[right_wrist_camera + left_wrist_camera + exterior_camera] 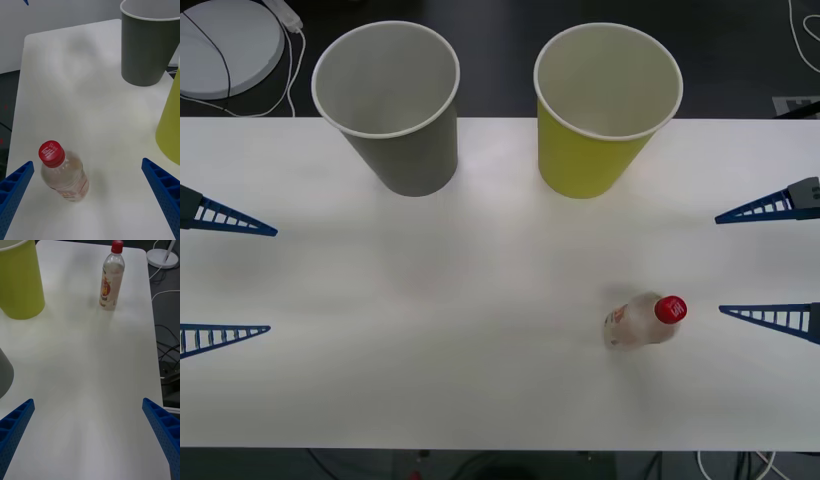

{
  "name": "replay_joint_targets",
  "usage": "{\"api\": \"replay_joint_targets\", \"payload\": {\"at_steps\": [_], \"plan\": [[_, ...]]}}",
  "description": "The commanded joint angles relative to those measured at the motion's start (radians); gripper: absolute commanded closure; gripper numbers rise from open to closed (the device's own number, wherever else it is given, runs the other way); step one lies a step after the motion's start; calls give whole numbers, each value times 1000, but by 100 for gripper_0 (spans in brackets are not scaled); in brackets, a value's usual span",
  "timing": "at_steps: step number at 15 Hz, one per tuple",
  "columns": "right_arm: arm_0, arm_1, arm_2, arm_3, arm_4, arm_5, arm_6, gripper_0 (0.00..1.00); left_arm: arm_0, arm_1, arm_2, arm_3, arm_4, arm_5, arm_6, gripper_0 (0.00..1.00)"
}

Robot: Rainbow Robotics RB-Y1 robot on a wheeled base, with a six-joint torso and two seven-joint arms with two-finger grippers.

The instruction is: Put the can into the green bin and the plastic bottle into the gray bin

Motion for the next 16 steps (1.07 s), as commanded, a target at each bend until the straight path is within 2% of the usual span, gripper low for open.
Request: {"api": "replay_joint_targets", "payload": {"at_steps": [1,8,16], "plan": [[41,-3,-40,25,-47,-13,124,0,0,0,0,0,0,0,0,0],[153,-8,-101,115,-161,-13,379,0,0,0,0,0,0,0,0,0],[230,9,-100,241,-204,-16,420,0,0,0,0,0,0,0,0,0]]}}
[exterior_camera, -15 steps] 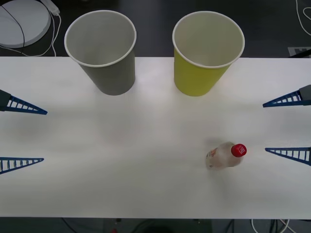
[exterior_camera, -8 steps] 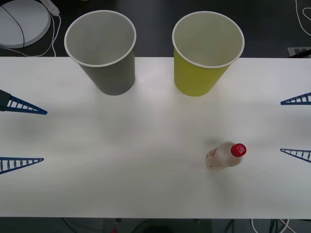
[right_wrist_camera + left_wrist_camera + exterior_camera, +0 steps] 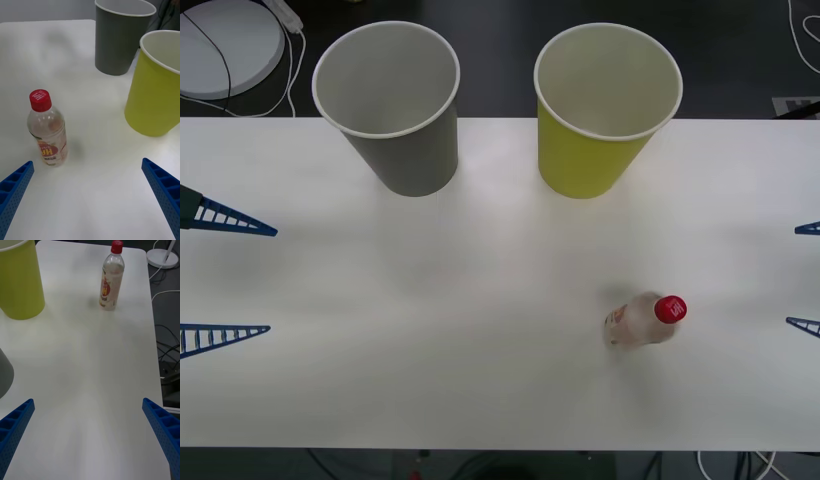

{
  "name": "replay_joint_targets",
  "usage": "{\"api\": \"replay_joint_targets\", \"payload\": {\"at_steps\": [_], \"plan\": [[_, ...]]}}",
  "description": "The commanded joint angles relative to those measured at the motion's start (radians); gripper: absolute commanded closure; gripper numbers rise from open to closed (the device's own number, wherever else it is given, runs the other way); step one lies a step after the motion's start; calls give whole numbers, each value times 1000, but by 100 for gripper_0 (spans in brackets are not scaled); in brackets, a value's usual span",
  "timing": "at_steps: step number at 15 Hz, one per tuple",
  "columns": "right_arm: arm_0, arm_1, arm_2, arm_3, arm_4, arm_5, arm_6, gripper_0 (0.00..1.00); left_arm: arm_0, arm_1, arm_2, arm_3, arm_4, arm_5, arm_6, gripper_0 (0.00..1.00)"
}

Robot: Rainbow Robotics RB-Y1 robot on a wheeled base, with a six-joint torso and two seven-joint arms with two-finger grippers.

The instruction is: Put the can into the green bin and the plastic bottle into the gray bin

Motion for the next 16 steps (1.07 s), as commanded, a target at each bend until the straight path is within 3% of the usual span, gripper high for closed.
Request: {"api": "replay_joint_targets", "payload": {"at_steps": [1,16], "plan": [[13,30,1,43,-3,-8,15,0,0,0,0,0,0,0,0,0],[9,245,22,114,76,-46,84,0,0,0,0,0,0,0,0,0]]}}
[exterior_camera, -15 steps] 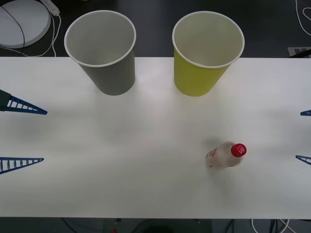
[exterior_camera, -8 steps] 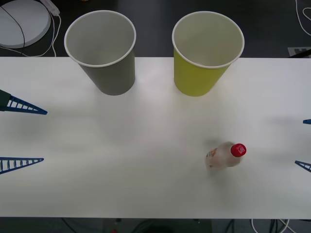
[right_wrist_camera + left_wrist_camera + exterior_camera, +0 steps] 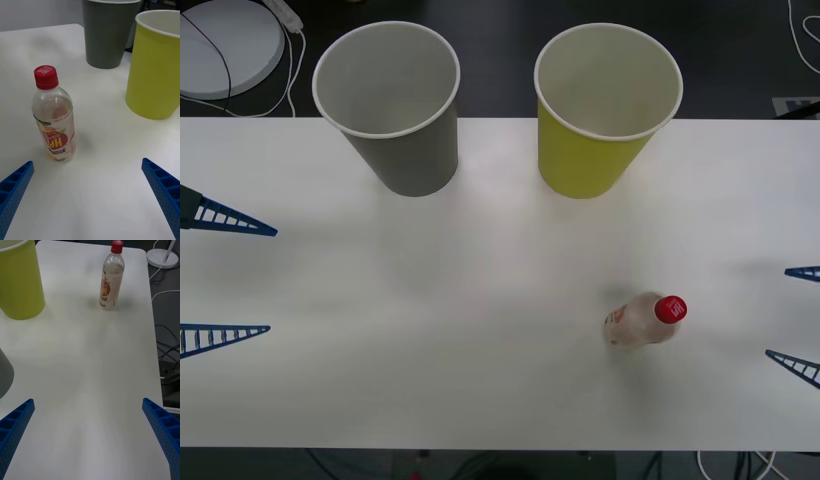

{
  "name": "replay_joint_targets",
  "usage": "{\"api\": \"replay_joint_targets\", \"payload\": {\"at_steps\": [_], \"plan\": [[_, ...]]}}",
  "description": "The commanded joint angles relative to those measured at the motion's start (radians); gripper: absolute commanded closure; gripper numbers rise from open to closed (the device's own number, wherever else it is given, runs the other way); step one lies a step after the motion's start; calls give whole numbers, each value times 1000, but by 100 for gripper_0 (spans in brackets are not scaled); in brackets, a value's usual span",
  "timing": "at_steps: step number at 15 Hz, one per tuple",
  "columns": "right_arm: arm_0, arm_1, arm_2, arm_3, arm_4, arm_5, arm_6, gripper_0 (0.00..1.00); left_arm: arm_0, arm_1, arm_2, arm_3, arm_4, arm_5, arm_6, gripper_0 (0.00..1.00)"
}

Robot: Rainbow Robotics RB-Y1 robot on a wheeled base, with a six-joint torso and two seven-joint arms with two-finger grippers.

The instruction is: Put the can into the green bin and the plastic bottle into the gray bin

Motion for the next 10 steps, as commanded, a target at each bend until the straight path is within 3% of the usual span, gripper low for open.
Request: {"api": "replay_joint_targets", "payload": {"at_steps": [1,10], "plan": [[-7,21,29,0,9,2,8,0,0,0,0,0,0,0,0,0],[-64,75,134,1,21,37,15,0,0,0,0,0,0,0,0,0]]}}
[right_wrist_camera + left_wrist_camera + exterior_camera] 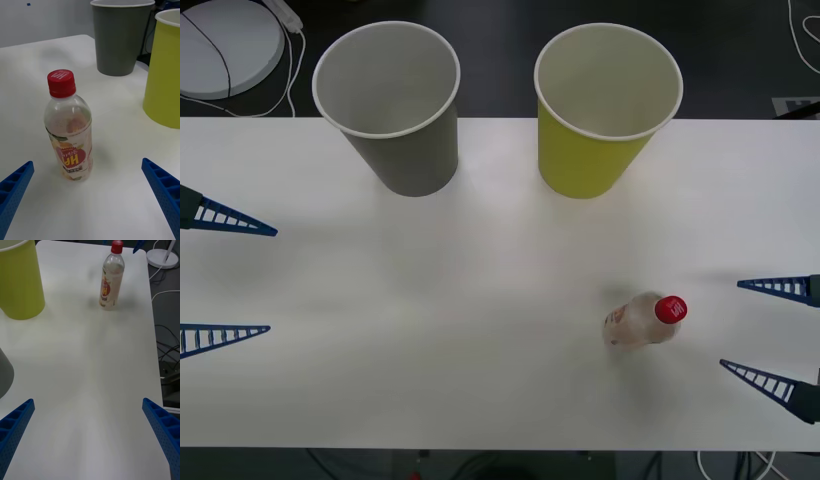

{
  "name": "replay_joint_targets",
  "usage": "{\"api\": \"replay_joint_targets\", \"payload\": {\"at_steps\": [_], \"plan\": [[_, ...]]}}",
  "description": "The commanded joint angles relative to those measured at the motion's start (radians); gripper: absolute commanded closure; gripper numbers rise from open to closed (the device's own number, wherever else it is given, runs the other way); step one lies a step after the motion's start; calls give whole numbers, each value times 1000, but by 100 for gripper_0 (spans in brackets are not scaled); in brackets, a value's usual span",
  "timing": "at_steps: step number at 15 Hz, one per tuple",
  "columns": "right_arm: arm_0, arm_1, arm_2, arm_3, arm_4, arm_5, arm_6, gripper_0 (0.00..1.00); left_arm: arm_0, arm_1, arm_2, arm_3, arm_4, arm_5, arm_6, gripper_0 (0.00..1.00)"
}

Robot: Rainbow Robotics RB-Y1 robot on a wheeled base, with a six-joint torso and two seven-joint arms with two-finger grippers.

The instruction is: Put the can into the green bin and the plastic bottle into the gray bin

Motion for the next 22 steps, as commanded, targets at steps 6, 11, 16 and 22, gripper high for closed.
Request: {"api": "replay_joint_targets", "payload": {"at_steps": [6,11,16,22], "plan": [[-80,65,67,-1,86,27,-4,0,0,0,0,0,0,0,0,0],[-125,79,148,-1,83,55,-4,0,0,0,0,0,0,0,0,0],[-158,90,191,-1,80,58,2,0,0,0,0,0,0,0,0,0],[-186,107,221,1,80,60,2,0,0,0,0,0,0,0,0,0]]}}
